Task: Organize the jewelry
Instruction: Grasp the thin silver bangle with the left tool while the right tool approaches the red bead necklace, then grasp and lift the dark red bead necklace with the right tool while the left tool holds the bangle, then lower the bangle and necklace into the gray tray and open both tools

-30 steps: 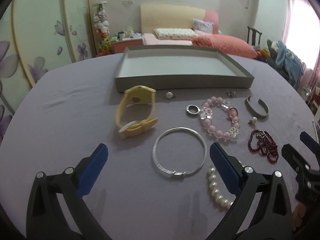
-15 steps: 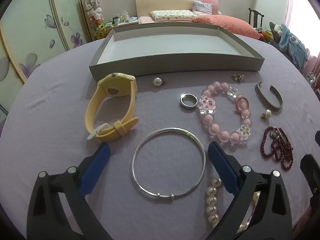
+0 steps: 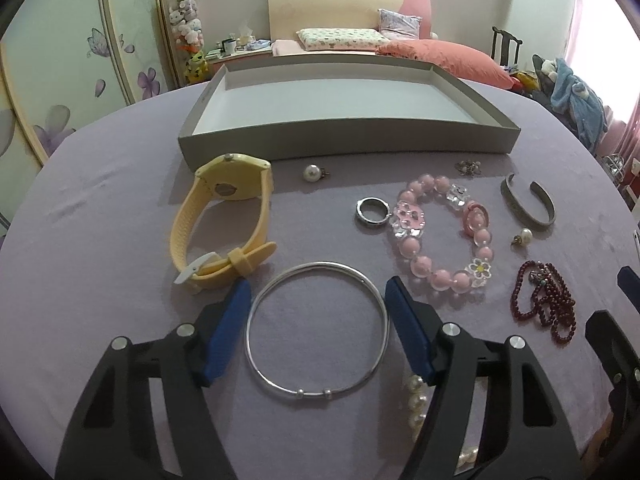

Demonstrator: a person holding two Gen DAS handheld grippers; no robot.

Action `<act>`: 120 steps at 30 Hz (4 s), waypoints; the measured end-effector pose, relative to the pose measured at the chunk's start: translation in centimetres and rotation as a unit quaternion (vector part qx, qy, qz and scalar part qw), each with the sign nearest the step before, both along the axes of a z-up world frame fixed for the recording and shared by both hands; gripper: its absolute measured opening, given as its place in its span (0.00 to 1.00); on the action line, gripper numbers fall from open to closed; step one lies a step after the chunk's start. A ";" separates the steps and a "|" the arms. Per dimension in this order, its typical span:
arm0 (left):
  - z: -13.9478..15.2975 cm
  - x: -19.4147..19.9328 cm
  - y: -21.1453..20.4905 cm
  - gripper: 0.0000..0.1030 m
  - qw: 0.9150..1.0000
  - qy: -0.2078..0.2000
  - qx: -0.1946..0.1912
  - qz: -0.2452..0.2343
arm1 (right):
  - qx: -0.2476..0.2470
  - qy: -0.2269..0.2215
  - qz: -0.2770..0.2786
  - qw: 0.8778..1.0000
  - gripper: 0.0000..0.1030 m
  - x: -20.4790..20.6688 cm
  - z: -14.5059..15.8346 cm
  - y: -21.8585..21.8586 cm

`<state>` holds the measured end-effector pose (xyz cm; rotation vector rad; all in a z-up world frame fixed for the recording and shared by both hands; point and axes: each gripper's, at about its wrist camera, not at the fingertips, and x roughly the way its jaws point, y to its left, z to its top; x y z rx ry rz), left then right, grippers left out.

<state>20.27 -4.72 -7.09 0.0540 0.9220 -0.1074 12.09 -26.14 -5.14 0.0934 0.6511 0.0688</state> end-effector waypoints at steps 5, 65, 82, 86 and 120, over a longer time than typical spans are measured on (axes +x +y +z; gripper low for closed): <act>0.2 -0.5 1.8 0.66 1.000 0.000 -0.013 0.018 | -0.015 0.020 0.007 1.000 0.98 0.8 -0.3 0.3; 6.8 -4.8 8.8 0.66 0.992 -0.091 -0.040 0.079 | -0.016 -0.074 0.087 0.993 0.05 2.3 7.0 0.3; 12.9 -1.2 8.0 0.66 0.980 -0.179 -0.032 0.076 | -0.007 -0.173 0.082 0.981 0.05 6.5 13.3 -0.4; 14.4 0.6 7.5 0.66 0.976 -0.202 -0.028 0.074 | -0.004 -0.190 0.078 0.979 0.05 8.4 14.4 -0.6; 6.6 16.4 2.0 0.66 0.988 -0.140 -0.040 0.043 | 0.016 -0.096 0.095 0.991 0.37 20.6 7.0 1.7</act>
